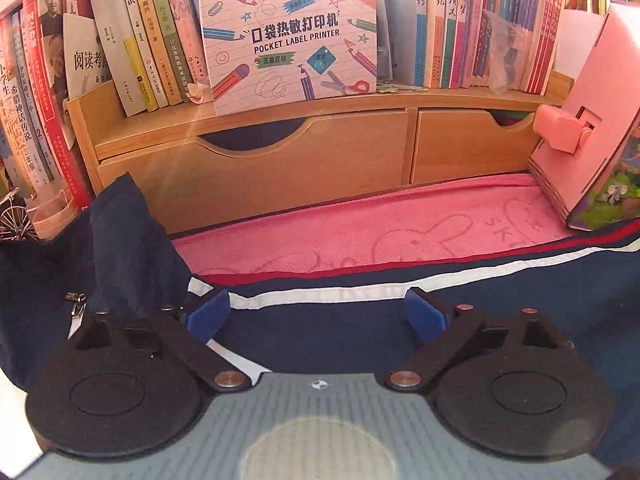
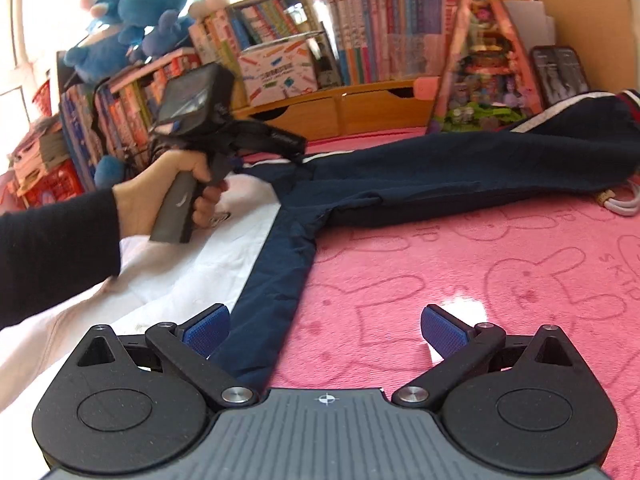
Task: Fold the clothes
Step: 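Grasp the striped sleeve cuff with the right gripper and lift it, then lay the held sleeve across the white jacket front and open the right gripper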
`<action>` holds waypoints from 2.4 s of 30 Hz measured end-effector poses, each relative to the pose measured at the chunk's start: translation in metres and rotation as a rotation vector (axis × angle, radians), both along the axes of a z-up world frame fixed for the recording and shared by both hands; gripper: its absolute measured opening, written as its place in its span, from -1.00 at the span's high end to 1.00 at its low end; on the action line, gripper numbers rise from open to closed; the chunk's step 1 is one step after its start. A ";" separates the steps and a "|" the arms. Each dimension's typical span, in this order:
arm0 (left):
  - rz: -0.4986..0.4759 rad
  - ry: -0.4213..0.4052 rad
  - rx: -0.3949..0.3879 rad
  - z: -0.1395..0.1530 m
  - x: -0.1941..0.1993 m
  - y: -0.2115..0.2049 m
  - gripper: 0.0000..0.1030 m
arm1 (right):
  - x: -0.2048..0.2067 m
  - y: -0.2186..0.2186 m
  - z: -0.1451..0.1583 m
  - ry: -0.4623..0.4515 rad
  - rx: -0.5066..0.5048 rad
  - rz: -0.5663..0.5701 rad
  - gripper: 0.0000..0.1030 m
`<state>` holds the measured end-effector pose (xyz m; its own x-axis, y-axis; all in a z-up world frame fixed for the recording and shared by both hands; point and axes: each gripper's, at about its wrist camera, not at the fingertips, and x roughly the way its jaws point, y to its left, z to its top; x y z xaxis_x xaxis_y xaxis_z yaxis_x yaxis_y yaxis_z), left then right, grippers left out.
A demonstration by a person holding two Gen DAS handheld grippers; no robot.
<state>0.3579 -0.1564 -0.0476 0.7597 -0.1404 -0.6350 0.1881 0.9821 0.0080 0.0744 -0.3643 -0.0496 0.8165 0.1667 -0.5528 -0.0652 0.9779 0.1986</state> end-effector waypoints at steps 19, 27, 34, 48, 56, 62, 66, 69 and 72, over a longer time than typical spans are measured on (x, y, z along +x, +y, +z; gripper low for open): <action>-0.110 -0.001 0.068 0.011 -0.169 0.089 -0.86 | 0.116 -0.226 0.001 -0.150 0.174 -0.653 0.24; -0.053 -0.071 0.170 0.023 -0.213 0.128 -0.88 | 0.111 -0.188 0.016 -0.225 0.106 -0.584 0.84; 0.032 -0.096 0.168 0.028 -0.242 0.175 -0.89 | 0.101 -0.036 0.074 -0.354 -0.070 -0.201 0.86; 0.108 -0.103 0.063 0.013 -0.259 0.227 -0.91 | 0.087 0.267 0.016 -0.164 -0.415 0.457 0.13; 0.123 -0.062 0.036 0.008 -0.257 0.231 -0.92 | 0.119 0.300 0.002 -0.123 -0.498 0.492 -0.52; 0.127 -0.042 0.006 0.007 -0.255 0.236 -0.93 | 0.141 0.328 0.006 -0.071 -0.402 0.519 0.54; 0.132 -0.031 -0.022 0.006 -0.254 0.241 -0.93 | 0.145 0.352 0.015 -0.083 -0.346 0.564 0.54; 0.134 -0.026 -0.024 0.006 -0.254 0.242 -0.93 | 0.148 0.369 0.021 -0.090 -0.305 0.595 0.54; 0.138 -0.023 -0.018 0.006 -0.254 0.242 -0.93 | 0.151 0.380 0.011 -0.069 -0.289 0.601 0.46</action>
<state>0.1043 0.0851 -0.0420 0.7867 -0.0453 -0.6157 0.0516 0.9986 -0.0074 0.2249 0.0161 -0.0391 0.6627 0.4565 -0.5936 -0.6185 0.7806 -0.0903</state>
